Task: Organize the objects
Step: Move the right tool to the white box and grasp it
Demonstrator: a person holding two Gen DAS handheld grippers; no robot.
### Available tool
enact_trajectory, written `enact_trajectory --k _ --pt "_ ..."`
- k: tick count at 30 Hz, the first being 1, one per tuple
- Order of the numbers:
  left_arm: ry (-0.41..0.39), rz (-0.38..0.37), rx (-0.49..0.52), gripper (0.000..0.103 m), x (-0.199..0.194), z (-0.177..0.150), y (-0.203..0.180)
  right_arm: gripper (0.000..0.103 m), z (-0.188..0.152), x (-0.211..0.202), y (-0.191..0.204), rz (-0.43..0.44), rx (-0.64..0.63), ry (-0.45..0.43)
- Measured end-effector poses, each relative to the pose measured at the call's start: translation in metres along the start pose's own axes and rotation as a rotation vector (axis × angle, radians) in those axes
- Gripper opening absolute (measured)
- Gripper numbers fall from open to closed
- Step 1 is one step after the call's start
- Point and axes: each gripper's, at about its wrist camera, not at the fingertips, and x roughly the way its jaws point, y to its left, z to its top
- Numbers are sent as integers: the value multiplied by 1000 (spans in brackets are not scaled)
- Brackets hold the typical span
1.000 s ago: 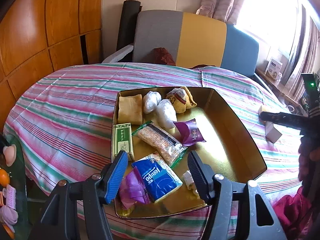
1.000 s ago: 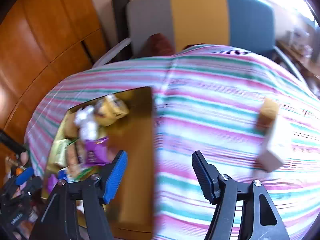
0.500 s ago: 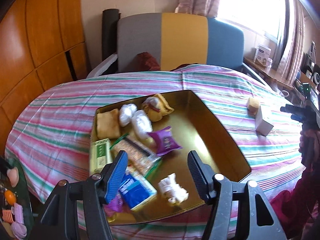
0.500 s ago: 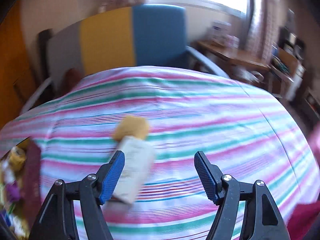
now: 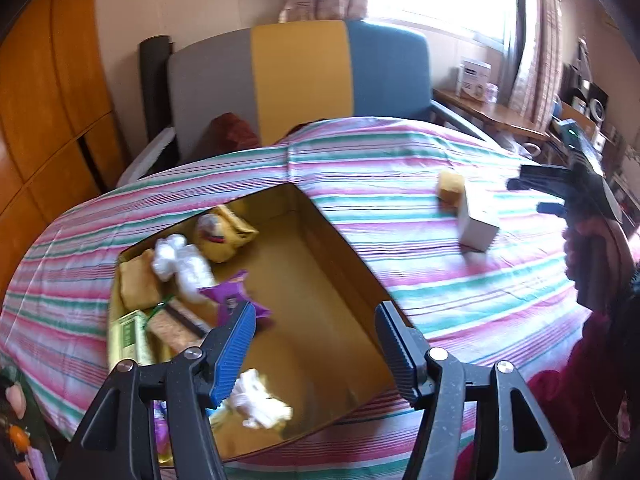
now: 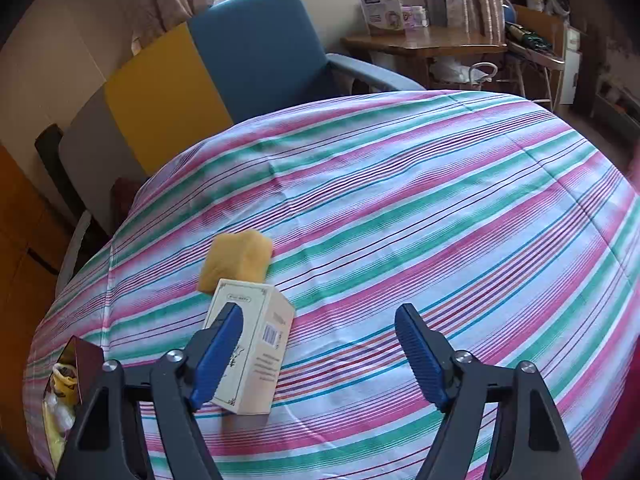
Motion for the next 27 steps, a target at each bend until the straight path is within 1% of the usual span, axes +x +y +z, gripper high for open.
enact_trajectory --k 5,7,8,13,14,17,19,20,21,22,25,27 --pt "0 -31 23 63 1 1 -15 80 -5 9 14 54 -33 34" --pt "-8 -41 27 63 0 3 -17 83 -8 12 18 90 -36 59" --pt "-14 -44 28 63 -1 5 -17 86 -10 16 21 102 -35 79" --pt "-11 -54 19 63 3 9 -14 90 -12 28 38 114 -17 131" --pt "-10 -54 18 63 4 10 -13 92 -11 34 45 92 -20 143" --pt "0 -58 7 63 6 11 -10 92 -6 52 62 -2 -61 157" --pt "4 -63 9 63 6 11 -10 92 -7 70 70 -60 -107 209" --pt "2 -67 10 63 6 12 -10 81 -9 75 73 -72 -137 225" --pt "-1 -73 12 63 6 13 -9 55 -11 77 75 -82 -183 236" --pt "-2 -74 13 63 6 15 -9 52 -13 76 75 -100 -223 241" --pt "0 -76 24 63 12 21 -12 51 -17 61 68 -121 -342 219" --pt "9 -87 27 63 17 26 -16 51 -15 49 52 -134 -374 219"
